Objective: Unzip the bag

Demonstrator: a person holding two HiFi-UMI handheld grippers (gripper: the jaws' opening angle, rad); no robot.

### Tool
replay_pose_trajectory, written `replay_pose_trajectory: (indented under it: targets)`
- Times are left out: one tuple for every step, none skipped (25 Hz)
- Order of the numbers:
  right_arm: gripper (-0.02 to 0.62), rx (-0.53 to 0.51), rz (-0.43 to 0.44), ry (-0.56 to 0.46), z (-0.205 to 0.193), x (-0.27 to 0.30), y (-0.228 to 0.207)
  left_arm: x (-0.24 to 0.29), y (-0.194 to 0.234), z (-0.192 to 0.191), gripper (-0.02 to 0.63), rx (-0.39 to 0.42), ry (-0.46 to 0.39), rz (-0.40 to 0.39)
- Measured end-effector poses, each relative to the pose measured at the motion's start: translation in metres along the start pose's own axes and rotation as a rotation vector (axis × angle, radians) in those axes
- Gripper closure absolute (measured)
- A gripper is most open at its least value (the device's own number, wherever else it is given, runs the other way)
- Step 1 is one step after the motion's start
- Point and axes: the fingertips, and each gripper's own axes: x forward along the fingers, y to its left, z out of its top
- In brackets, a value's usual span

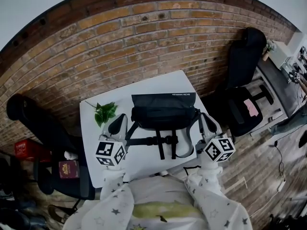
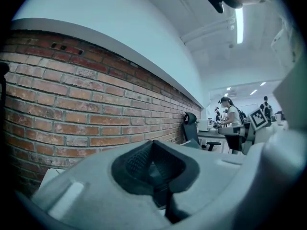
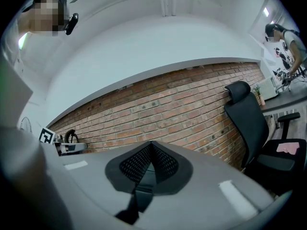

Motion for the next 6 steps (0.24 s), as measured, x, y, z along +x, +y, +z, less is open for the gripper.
replay_pose_trajectory:
  targets:
    - [0.588,-0.002,0.0,0.003,-0.0009,0.0,0.0001,-0.0004,0.0003,0.0007,0.607,0.001,-0.001,0.002]
    - [0.586,-0.003,-0.001,0.007,-0.0018,0.0,0.0001,-0.0005,0.0003,0.0013,0.607,0.001,-0.003,0.003]
    - [0.586,-0.004,-0.002,0.009,-0.0026,-0.0003,0.0,-0.0006,0.0003,0.0019,0.607,0.002,-0.004,0.004]
    - [0.587,-0.003,-0.003,0.011,-0.0033,-0.0006,-0.0002,-0.0007,0.0002,0.0022,0.607,0.002,-0.005,0.005]
    - [0.586,-0.002,-0.004,0.012,-0.004,-0.001,-0.0004,-0.0008,0.0001,0.0024,0.607,0.002,-0.005,0.006]
    - [0.588,-0.001,-0.006,0.013,-0.0047,-0.0014,-0.0006,-0.0009,-0.0001,0.0026,0.607,0.001,-0.006,0.007]
